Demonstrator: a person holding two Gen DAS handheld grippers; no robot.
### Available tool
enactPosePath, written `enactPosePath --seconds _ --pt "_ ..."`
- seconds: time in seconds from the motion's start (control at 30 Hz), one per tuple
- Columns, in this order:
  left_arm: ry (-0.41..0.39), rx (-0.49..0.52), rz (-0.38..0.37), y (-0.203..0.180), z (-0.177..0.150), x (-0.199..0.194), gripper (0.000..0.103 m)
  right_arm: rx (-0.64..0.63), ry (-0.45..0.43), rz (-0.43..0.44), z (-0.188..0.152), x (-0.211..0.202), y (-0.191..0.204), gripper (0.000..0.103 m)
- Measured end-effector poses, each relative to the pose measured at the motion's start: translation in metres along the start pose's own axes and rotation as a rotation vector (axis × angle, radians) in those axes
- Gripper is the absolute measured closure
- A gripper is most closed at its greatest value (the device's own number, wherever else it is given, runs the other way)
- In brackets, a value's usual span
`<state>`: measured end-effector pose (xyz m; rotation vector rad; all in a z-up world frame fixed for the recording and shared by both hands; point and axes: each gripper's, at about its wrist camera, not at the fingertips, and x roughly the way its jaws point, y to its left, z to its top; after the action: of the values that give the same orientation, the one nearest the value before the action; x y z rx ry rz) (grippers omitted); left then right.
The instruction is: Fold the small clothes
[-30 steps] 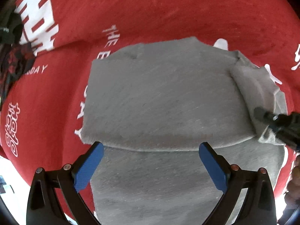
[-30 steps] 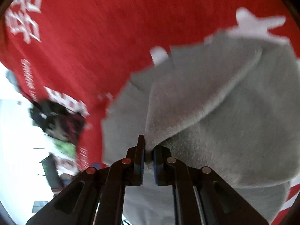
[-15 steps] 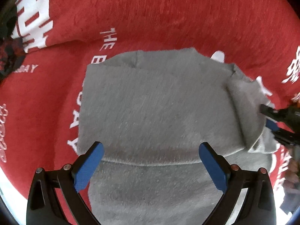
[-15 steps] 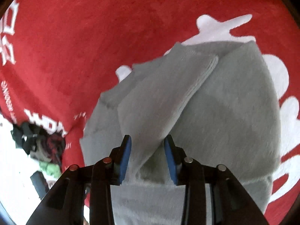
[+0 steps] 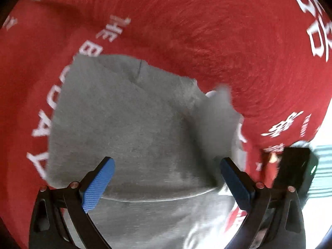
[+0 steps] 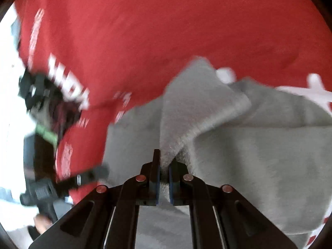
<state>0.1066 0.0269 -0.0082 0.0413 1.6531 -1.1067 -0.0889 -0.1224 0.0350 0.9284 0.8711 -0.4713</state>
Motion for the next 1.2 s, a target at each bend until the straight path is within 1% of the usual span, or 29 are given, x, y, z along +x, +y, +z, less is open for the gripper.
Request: enactPosePath --seconds 0.03,0.1,0.2,0.23,0.27,0.3,0.33,0.4,0.5,0.53,0.57,0.6,0.63,0.67,0.7,0.77,0.8,0.83,0.87,0.9,0.93,1.0,1.03,1.1,1.13,1.2 --pt "0.013 -0.012 -0.019 0.002 0.001 0.004 0.001 -0.023 0.03 -0.008 -0.006 0.008 0.005 0.096" --pt "0.038 -0.042 -0.053 0.006 0.001 0.012 0.001 -0.048 0.096 -0.024 -0.017 0.023 0.01 0.092" --pt "0.047 -0.062 -0.066 0.009 -0.001 0.019 0.001 -0.054 0.144 -0.048 -0.03 0.028 0.006 0.09" --pt "0.045 -0.062 -0.065 0.008 -0.001 0.02 0.001 -0.057 0.151 -0.053 -0.034 0.026 0.005 0.087" --pt "0.047 -0.061 -0.066 0.007 -0.002 0.021 0.001 -0.055 0.153 -0.056 -0.039 0.023 0.004 0.078" --pt "0.049 -0.059 -0.065 0.005 -0.002 0.022 0.001 -0.05 0.153 -0.057 -0.044 0.016 -0.002 0.066" --pt "0.053 -0.054 -0.059 0.003 0.0 0.022 0.001 -0.041 0.147 -0.054 -0.051 0.007 -0.007 0.062" --pt "0.06 -0.042 -0.045 0.0 0.001 0.025 0.001 -0.006 0.137 -0.059 -0.059 -0.008 -0.019 0.061" --pt "0.058 -0.027 -0.019 -0.002 0.003 0.025 0.001 0.156 0.106 -0.065 -0.075 -0.036 -0.058 0.061" --pt "0.056 -0.023 -0.007 -0.002 0.003 0.025 0.002 0.274 0.08 -0.052 -0.085 -0.049 -0.083 0.061" --pt "0.056 -0.017 0.012 -0.005 0.003 0.027 0.003 0.353 0.058 -0.044 -0.093 -0.058 -0.1 0.061" --pt "0.055 -0.012 0.025 -0.004 0.003 0.026 0.007 0.469 0.02 -0.029 -0.104 -0.071 -0.124 0.061" --pt "0.057 0.0 0.054 -0.006 0.003 0.027 0.016 0.554 -0.015 -0.018 -0.113 -0.08 -0.143 0.061" --pt "0.06 0.009 0.072 -0.007 0.003 0.028 0.03 0.622 -0.047 -0.013 -0.121 -0.089 -0.159 0.061" --pt "0.063 0.019 0.085 -0.008 0.004 0.029 0.039 0.698 -0.088 -0.013 -0.13 -0.098 -0.176 0.061" --pt "0.086 0.019 0.064 -0.006 0.005 0.031 0.088 0.791 -0.16 0.007 -0.138 -0.109 -0.197 0.061" --pt "0.099 0.017 0.054 -0.005 0.005 0.033 0.095 0.823 -0.188 0.018 -0.141 -0.113 -0.205 0.061" --pt "0.099 0.022 0.058 -0.006 0.005 0.033 0.095 0.857 -0.219 0.028 -0.14 -0.114 -0.212 0.061" --pt "0.082 0.04 0.067 -0.01 0.004 0.03 0.095 0.869 -0.229 0.025 -0.139 -0.116 -0.215 0.065" --pt "0.069 0.052 0.067 -0.014 0.002 0.027 0.095 0.875 -0.23 0.011 -0.138 -0.117 -0.217 0.086" --pt "0.047 0.073 0.063 -0.02 -0.001 0.02 0.095 0.862 -0.228 -0.014 -0.134 -0.122 -0.22 0.096" --pt "0.022 0.103 0.064 -0.026 -0.007 0.01 0.095 0.798 -0.24 -0.029 -0.124 -0.127 -0.211 0.096" --pt "0.018 0.112 0.071 -0.028 -0.01 0.007 0.095 0.727 -0.247 -0.047 -0.117 -0.134 -0.204 0.096" --pt "0.027 0.12 0.084 -0.026 -0.016 0.006 0.095 0.655 -0.239 -0.07 -0.109 -0.137 -0.198 0.096" --pt "0.042 0.117 0.104 -0.021 -0.019 0.01 0.095 0.631 -0.223 -0.086 -0.107 -0.136 -0.198 0.096" --pt "0.057 0.12 0.136 -0.014 -0.024 0.015 0.095 0.629 -0.197 -0.091 -0.108 -0.129 -0.206 0.096"
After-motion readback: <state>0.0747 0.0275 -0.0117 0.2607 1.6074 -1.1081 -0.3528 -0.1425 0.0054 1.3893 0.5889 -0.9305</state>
